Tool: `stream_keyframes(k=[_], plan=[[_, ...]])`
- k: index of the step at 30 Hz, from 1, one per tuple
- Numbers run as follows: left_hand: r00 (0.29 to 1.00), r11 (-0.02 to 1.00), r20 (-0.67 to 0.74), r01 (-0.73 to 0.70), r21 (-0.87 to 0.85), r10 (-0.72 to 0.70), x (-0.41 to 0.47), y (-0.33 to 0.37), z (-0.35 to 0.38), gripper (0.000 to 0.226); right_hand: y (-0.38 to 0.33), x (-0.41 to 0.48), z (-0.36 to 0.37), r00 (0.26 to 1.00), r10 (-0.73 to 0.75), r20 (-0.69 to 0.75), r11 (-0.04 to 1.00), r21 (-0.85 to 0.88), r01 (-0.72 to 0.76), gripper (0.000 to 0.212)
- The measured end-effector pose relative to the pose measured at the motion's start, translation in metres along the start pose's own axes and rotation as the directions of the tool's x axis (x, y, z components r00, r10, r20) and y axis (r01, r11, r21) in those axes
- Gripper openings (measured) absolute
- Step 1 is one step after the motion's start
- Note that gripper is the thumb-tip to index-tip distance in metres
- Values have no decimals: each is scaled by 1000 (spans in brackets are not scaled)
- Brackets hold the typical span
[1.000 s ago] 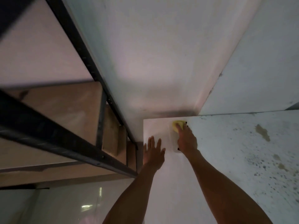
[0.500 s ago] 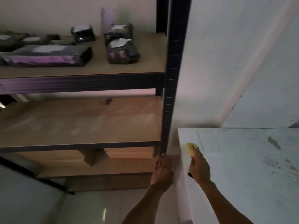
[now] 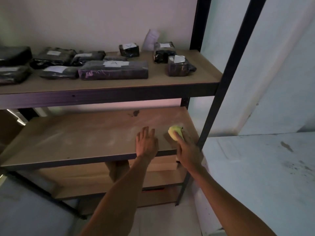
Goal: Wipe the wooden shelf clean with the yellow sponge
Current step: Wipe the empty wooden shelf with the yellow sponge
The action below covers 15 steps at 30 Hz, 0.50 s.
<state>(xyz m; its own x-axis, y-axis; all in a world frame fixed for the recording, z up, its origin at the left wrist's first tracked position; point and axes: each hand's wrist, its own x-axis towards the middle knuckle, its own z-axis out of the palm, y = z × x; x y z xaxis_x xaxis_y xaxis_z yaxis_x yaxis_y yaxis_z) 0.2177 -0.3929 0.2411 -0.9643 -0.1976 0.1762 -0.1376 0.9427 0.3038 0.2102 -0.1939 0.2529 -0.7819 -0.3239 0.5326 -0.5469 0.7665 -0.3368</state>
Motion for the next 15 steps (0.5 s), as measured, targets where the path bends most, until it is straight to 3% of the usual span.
stream_keyframes(k=[4, 8, 10, 13, 15], plan=[[995, 997, 72, 70, 9, -71, 25, -34, 5, 51, 23, 64, 28, 961, 274, 43, 957, -110, -268, 43], [993, 996, 87, 78, 29, -81, 26, -62, 8, 54, 45, 76, 57, 801, 560, 213, 827, -197, -526, 46], [995, 997, 76, 71, 11, -72, 28, -70, 7, 53, 39, 73, 71, 817, 539, 207, 841, -192, -506, 45], [995, 998, 76, 62, 9, -63, 34, -75, 6, 53, 1, 67, 89, 928, 242, 284, 967, 14, -256, 41], [995, 999, 94, 41, 13, -42, 35, -77, 7, 54, -9, 68, 86, 952, 171, 255, 968, 139, -211, 38]])
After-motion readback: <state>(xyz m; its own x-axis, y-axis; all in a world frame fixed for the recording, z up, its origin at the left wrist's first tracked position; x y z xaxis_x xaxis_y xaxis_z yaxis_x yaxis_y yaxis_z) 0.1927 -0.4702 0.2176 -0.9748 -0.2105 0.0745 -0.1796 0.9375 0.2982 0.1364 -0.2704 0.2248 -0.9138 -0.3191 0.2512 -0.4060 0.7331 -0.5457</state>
